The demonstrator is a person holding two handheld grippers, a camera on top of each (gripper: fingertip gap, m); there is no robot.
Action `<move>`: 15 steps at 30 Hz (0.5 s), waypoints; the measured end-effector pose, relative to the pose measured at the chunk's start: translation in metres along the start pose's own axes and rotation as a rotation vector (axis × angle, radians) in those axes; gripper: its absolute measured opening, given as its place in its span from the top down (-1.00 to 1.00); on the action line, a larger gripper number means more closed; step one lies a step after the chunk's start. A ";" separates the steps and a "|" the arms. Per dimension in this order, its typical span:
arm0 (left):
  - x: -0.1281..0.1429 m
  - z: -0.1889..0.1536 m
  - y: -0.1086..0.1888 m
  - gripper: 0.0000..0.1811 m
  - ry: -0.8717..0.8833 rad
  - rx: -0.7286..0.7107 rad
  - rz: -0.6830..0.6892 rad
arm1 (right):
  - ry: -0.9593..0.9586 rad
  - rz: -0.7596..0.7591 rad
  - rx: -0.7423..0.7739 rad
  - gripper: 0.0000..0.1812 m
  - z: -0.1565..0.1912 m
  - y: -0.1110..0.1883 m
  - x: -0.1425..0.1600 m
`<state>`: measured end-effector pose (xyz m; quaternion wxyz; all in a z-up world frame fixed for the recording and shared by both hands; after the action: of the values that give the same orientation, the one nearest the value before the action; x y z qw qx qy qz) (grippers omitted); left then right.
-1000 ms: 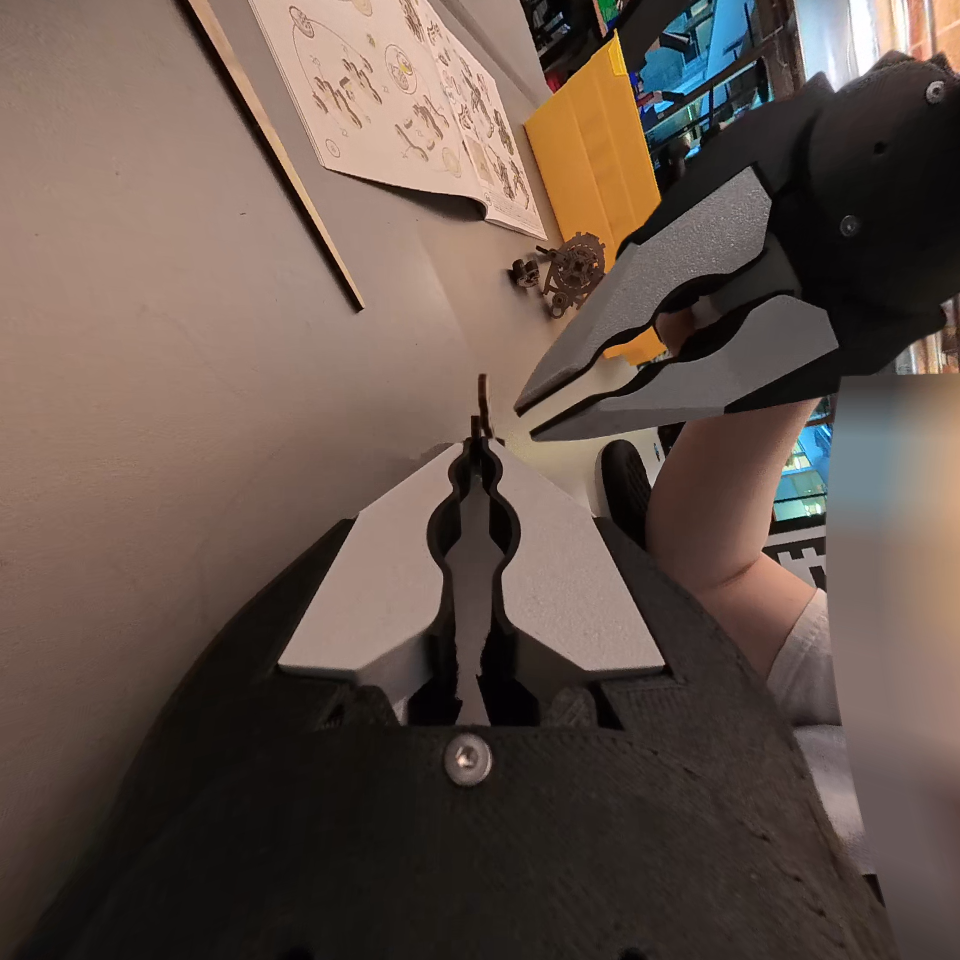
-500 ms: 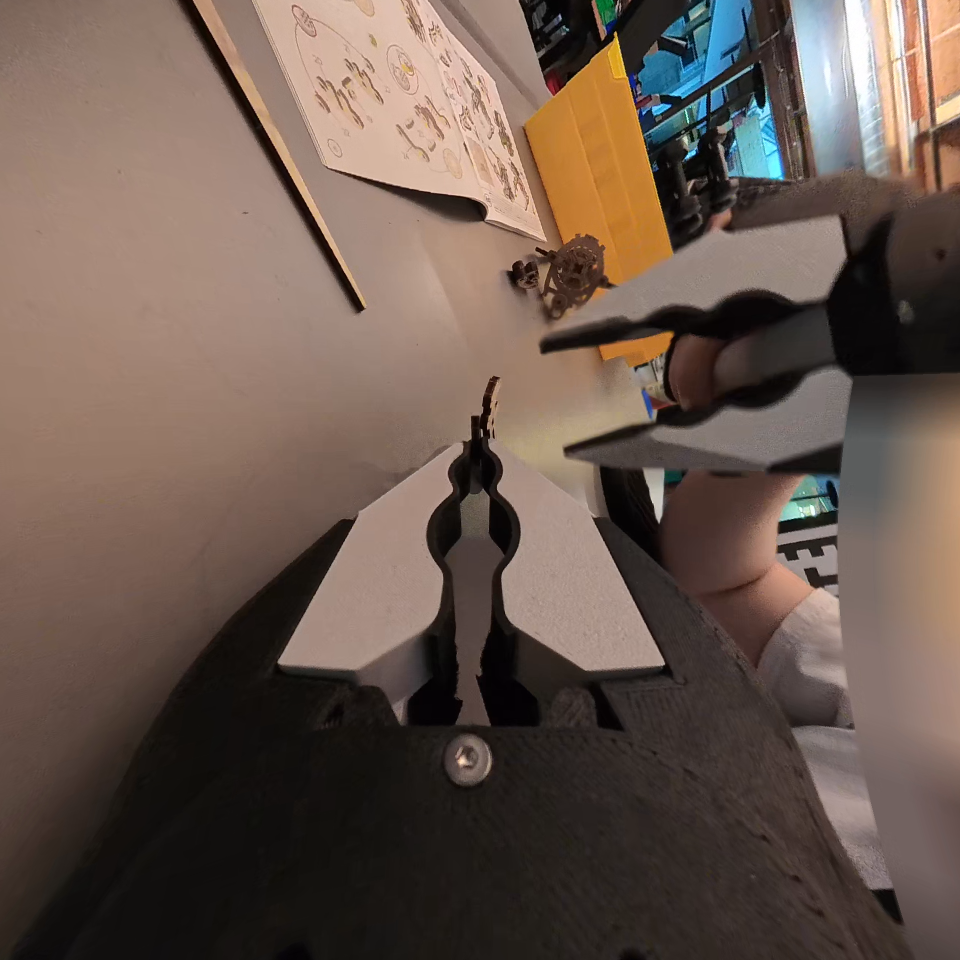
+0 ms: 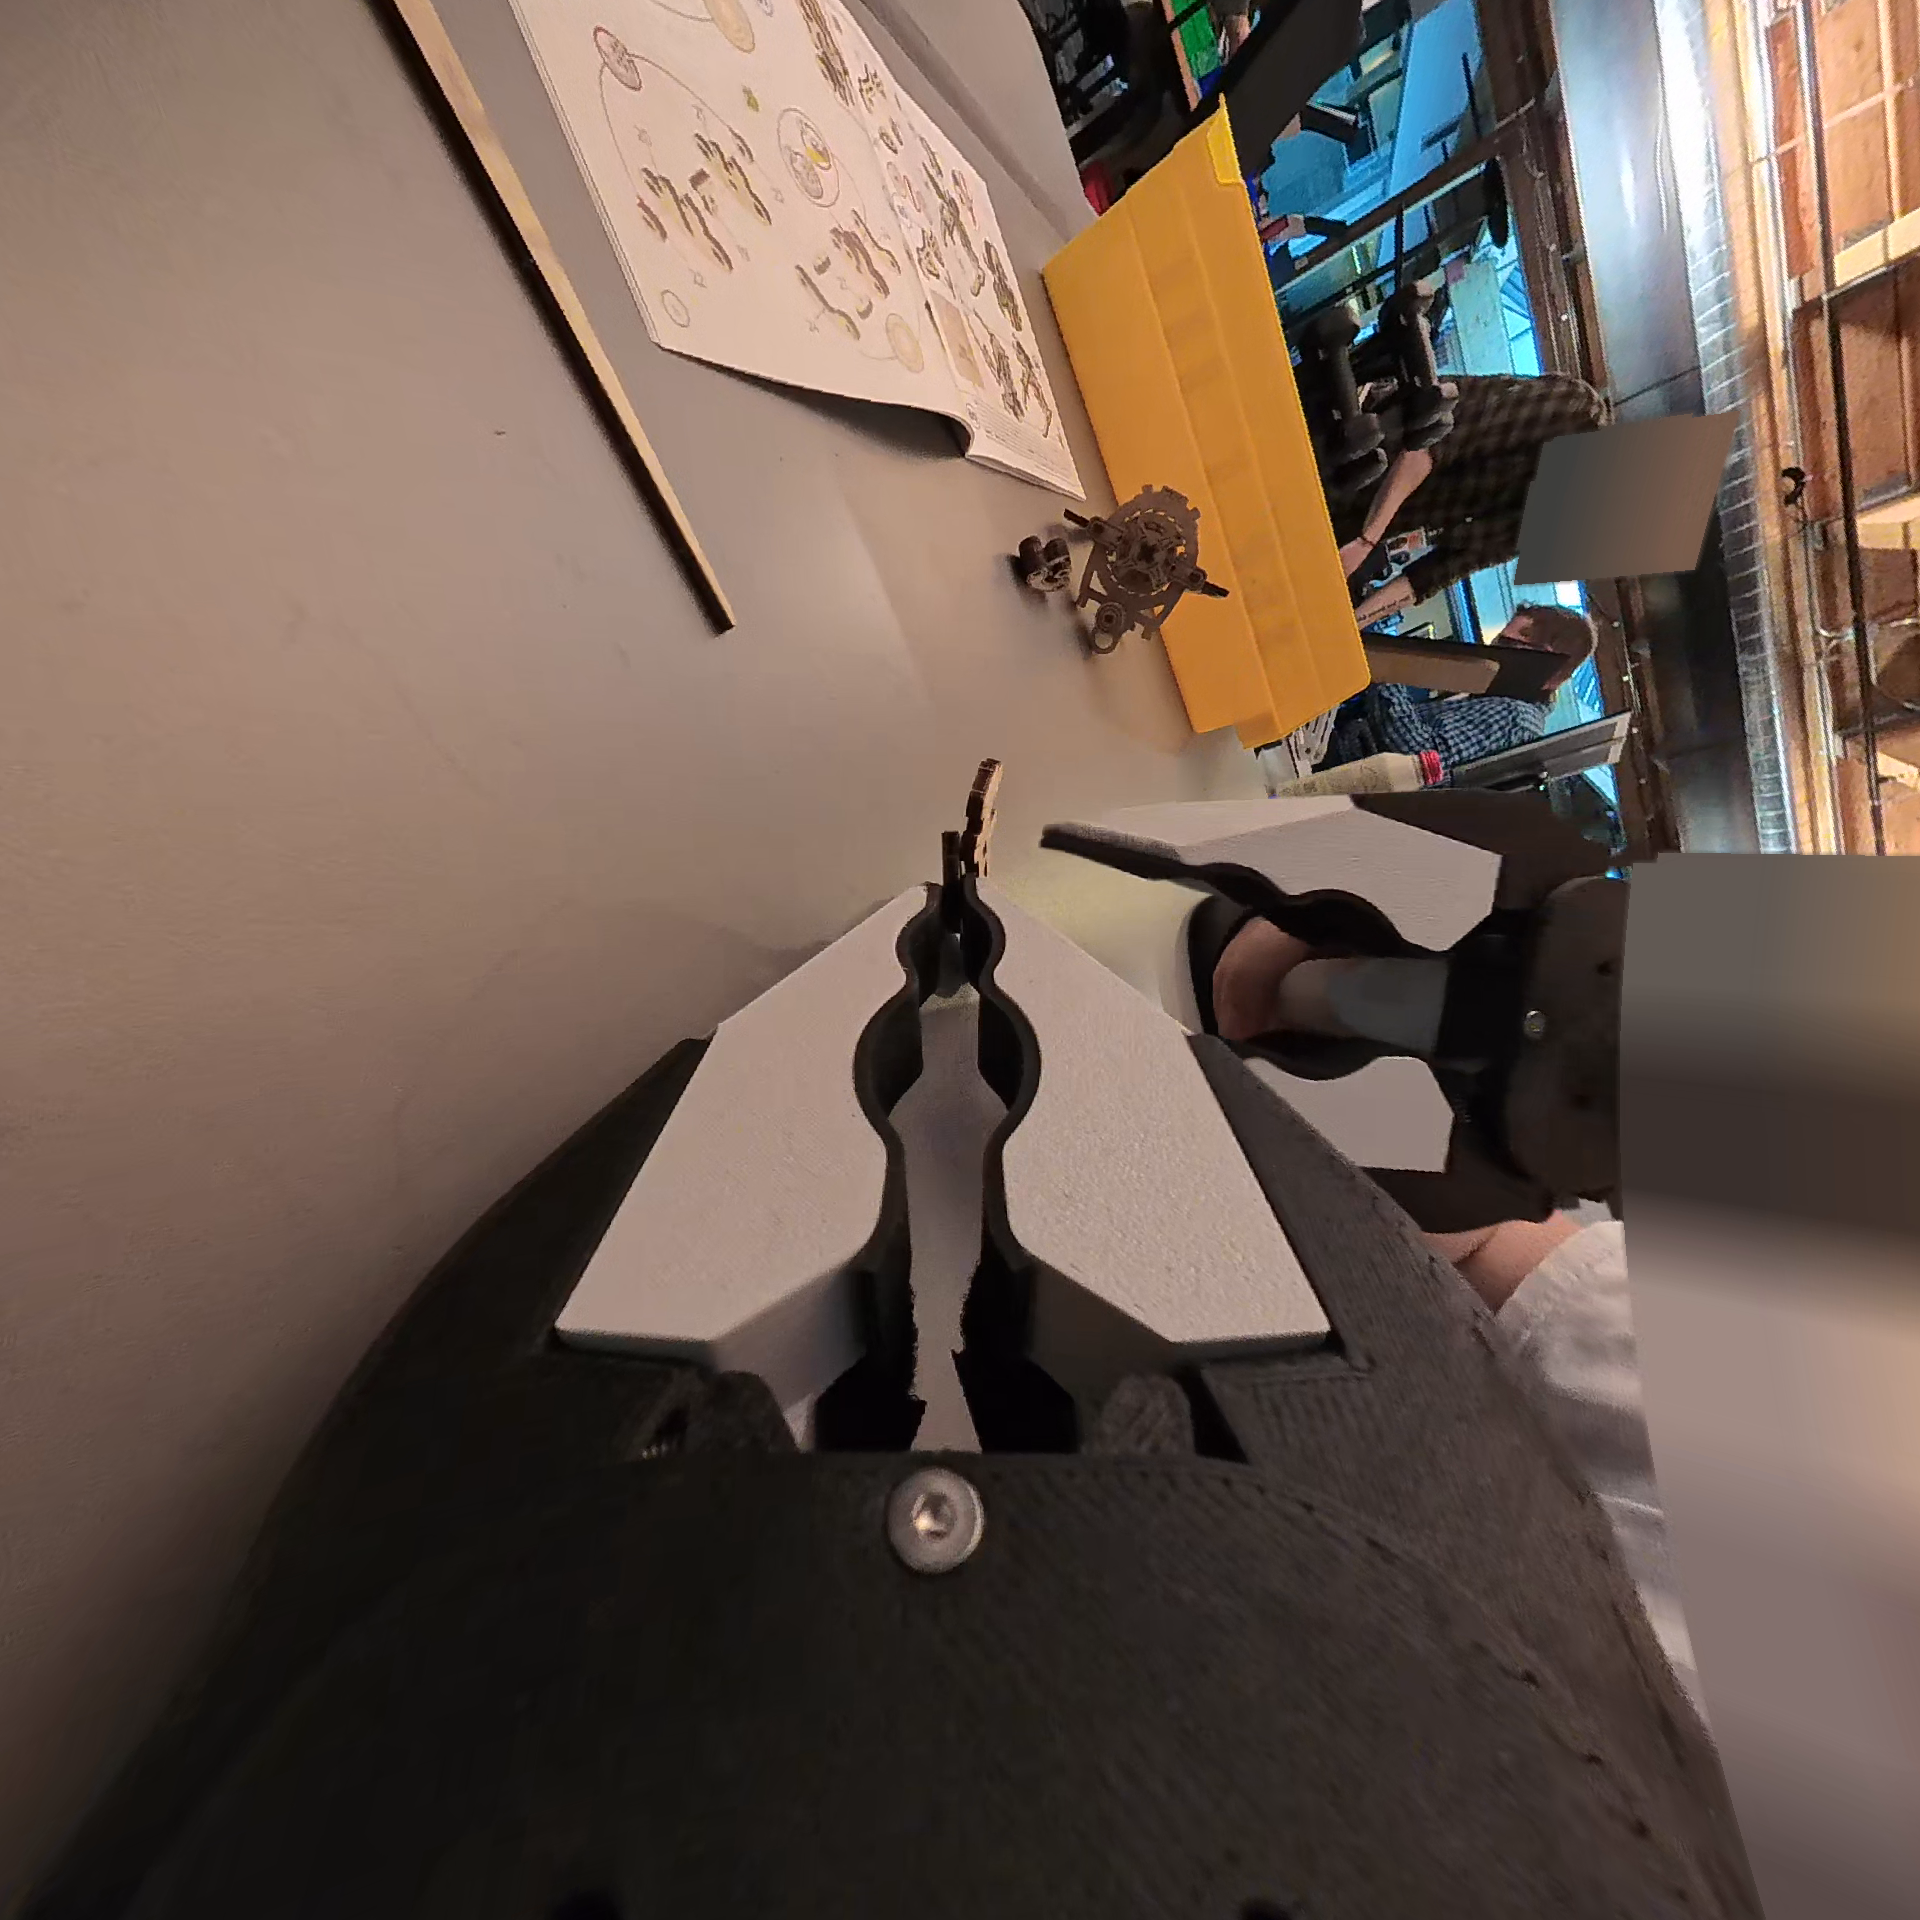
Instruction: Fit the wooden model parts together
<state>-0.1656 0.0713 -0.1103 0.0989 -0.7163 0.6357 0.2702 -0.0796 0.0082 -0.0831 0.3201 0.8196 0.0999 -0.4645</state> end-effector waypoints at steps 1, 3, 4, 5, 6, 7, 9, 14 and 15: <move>0.000 0.000 0.000 1.00 0.004 0.000 -0.003 | 0.009 0.002 0.017 0.61 -0.001 -0.001 0.000; -0.001 0.000 0.000 1.00 0.008 0.001 -0.004 | 0.006 0.003 0.021 0.65 -0.002 -0.003 0.000; 0.000 0.000 0.000 1.00 0.007 0.001 -0.002 | 0.003 0.010 0.028 0.64 -0.002 -0.003 0.001; 0.000 0.000 0.000 1.00 0.005 0.000 -0.001 | 0.002 0.016 0.030 0.65 -0.002 -0.003 0.003; 0.000 0.000 0.000 1.00 0.003 -0.001 0.002 | -0.004 0.020 0.028 0.65 0.000 -0.004 0.003; 0.000 0.000 -0.001 1.00 0.000 -0.003 0.004 | -0.009 0.023 0.032 0.65 0.000 -0.004 0.004; 0.001 0.000 -0.001 1.00 -0.003 -0.005 0.006 | -0.004 0.030 0.047 0.66 0.002 -0.006 0.005; 0.001 0.000 -0.001 1.00 -0.001 -0.004 0.012 | 0.009 0.052 0.064 0.77 0.002 -0.010 0.010; 0.001 0.000 -0.001 1.00 -0.004 -0.004 0.013 | 0.015 0.049 0.066 0.80 0.001 -0.010 0.010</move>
<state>-0.1640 0.0705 -0.1109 0.0970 -0.7119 0.6396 0.2734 -0.0796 0.0137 -0.0957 0.3035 0.8353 0.0670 -0.4535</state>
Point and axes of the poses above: each gripper's, where its closed fingertips meet, y back along the fingers, x out of its underside, z = x × y across the jaws, the point moved 7 cm from there along y, back along the fingers, and after that the axes turned 12 degrees about -z, right-handed, at the moved point
